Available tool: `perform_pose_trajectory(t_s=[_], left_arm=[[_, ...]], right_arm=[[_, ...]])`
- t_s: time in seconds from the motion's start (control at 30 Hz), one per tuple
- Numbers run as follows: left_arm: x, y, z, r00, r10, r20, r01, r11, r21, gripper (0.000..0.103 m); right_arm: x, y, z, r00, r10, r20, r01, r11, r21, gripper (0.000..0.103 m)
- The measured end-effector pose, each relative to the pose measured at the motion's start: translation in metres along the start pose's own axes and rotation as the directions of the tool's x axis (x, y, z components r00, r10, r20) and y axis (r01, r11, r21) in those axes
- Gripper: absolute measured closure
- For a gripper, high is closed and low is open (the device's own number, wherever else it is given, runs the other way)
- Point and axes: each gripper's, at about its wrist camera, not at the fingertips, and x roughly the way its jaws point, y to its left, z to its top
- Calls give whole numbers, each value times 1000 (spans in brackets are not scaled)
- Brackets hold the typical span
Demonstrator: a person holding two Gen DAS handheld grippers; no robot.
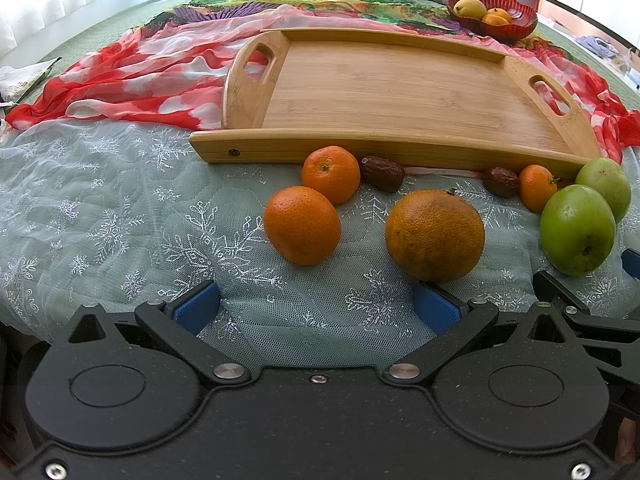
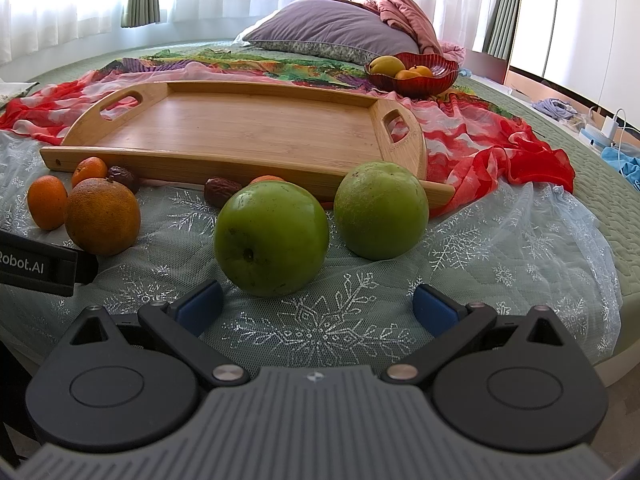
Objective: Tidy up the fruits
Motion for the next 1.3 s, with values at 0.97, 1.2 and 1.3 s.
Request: perform_pose_trajectory(t_s=[0.97,1.2,1.3], left_arm=[[-14,1,-8,997,-67,44,66,997,38,7],[-31,-8,-10,974,-216,67,212,975,60,34],[-33,-12,-9,965,-253,76,249,967,54,42]], right_arm=[[-17,-2,-8,993,48,106,-49,999,8,14],[-23,2,-6,982,110,151,-113,993,12,28],[-22,1,-3,980,123,158,-127,992,12,30]])
